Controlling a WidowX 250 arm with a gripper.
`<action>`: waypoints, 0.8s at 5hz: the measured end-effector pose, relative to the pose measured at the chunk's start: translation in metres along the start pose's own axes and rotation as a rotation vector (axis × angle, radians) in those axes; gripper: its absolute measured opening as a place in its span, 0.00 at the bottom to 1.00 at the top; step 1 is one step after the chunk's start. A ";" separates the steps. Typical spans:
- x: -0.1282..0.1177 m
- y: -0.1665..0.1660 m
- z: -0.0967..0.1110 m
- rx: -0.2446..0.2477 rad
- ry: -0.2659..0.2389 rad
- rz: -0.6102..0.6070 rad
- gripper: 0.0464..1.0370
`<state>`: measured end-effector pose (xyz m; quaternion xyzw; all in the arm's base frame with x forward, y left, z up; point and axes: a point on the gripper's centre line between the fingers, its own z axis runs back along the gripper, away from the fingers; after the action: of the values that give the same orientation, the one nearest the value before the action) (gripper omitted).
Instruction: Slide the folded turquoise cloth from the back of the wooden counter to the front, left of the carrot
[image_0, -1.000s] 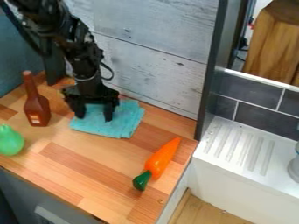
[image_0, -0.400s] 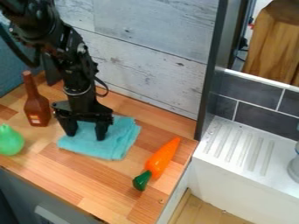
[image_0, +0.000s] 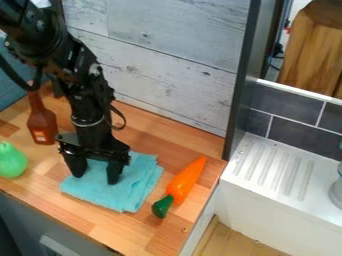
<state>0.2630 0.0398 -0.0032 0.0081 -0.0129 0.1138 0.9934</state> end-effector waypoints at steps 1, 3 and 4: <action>-0.005 -0.002 0.001 0.085 -0.022 0.027 0.96; -0.013 0.005 0.008 0.153 0.096 0.045 0.96; -0.002 0.011 0.038 0.068 0.069 0.056 0.96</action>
<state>0.2573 0.0489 0.0351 0.0374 0.0250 0.1421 0.9888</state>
